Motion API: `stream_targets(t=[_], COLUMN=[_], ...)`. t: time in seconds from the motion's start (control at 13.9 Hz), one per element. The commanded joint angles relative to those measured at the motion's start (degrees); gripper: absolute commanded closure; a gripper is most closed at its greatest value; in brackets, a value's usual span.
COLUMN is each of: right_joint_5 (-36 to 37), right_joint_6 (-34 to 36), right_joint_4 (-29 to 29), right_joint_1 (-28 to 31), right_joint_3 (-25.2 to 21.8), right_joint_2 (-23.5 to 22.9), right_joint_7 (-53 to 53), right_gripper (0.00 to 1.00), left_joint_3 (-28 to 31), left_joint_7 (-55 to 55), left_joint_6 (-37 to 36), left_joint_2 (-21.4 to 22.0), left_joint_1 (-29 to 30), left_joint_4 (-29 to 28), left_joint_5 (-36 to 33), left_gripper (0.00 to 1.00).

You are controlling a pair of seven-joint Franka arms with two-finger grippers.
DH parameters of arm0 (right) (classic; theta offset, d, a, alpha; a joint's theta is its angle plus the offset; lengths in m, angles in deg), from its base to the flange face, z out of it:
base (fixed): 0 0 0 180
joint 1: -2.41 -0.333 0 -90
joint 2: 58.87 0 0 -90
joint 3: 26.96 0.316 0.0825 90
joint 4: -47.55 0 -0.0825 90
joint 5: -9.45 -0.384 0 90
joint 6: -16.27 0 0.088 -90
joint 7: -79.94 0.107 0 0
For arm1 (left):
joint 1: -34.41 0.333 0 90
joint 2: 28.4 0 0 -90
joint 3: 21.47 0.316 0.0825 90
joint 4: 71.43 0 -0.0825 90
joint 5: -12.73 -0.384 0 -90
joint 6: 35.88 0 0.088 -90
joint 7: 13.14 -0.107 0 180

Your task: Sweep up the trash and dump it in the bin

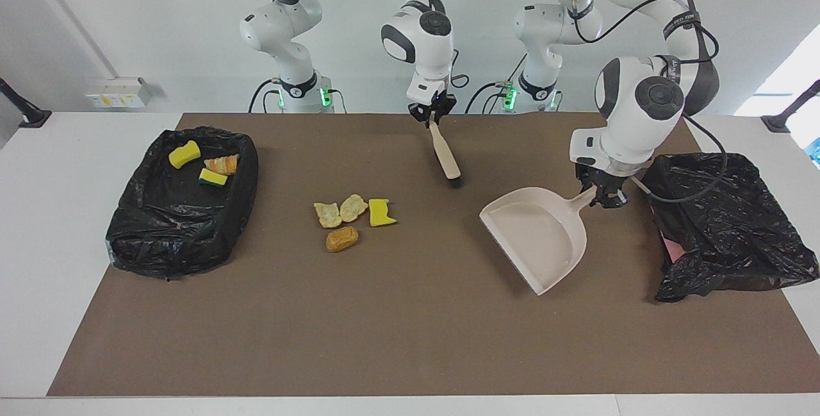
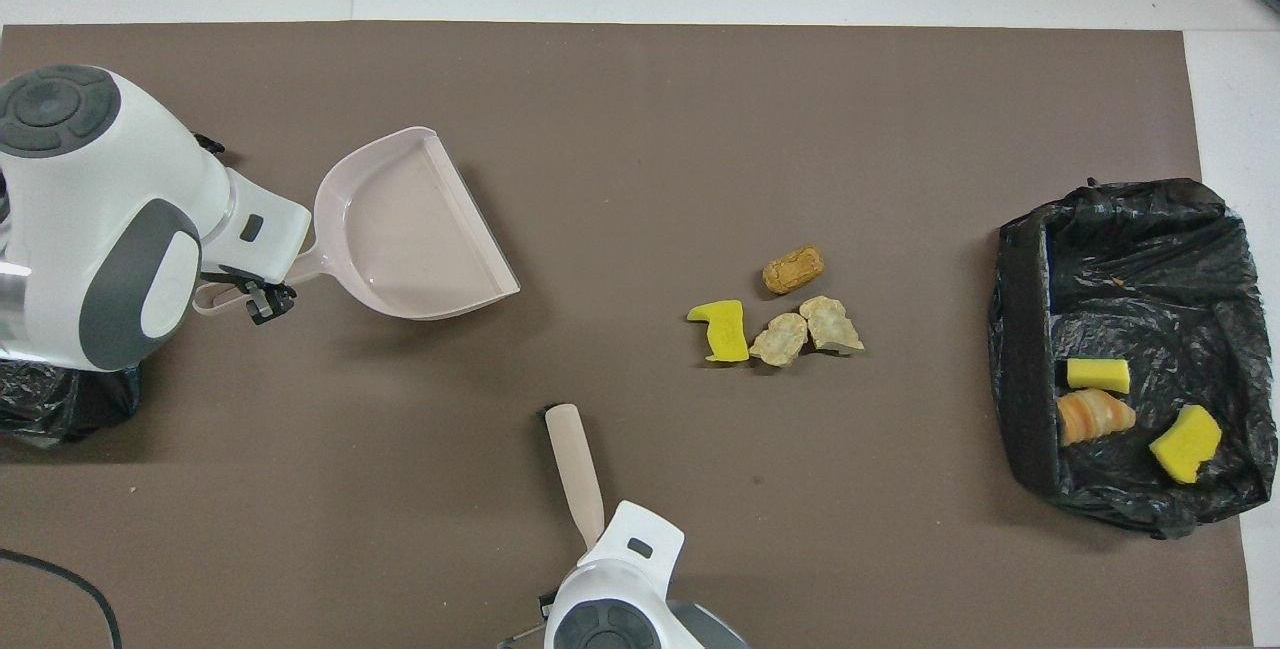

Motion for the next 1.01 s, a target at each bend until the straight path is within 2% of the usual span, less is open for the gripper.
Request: stream_targets(t=[0.0, 0.22, 0.43, 0.65, 0.79, 0.93], right_joint_5=[0.91, 3.26, 7.14, 16.53, 20.23, 24.09], right_joint_6=[0.54, 4.65, 15.10, 23.55, 28.29, 30.95], right_joint_4=[1.84, 2.11, 5.61, 11.06, 14.75, 14.60], right_joint_1=[0.82, 4.23, 11.78, 19.25, 24.08, 26.64], right_joint_3=[-0.05, -0.40, -0.31, -0.14, -0.14, -0.14], right_joint_2=[-0.92, 3.28, 6.63, 3.67, 0.94, 0.75], right_joint_7=[-0.46, 0.67, 0.24, -0.46, -6.49, -11.95], right_gripper=[1.00, 1.00, 1.00, 1.00, 1.00, 1.00], left_joint_3=[-0.41, -0.50, -0.59, -0.59, -0.59, -0.59], left_joint_7=[-6.04, -10.97, -24.31, -19.88, -11.91, -4.42], left_joint_6=[2.67, 3.73, 8.73, 10.32, 11.99, 12.26], left_joint_2=[2.60, 2.68, 2.42, 2.60, 2.77, 2.51], left_joint_1=[0.68, 1.04, -0.36, -4.05, -7.56, -11.43], left_joint_4=[-4.04, -4.74, -6.32, -9.22, -10.89, -11.25], left_joint_5=[-2.50, -2.60, -2.51, -2.51, -2.51, -2.51], left_gripper=[1.00, 1.00, 1.00, 1.00, 1.00, 1.00])
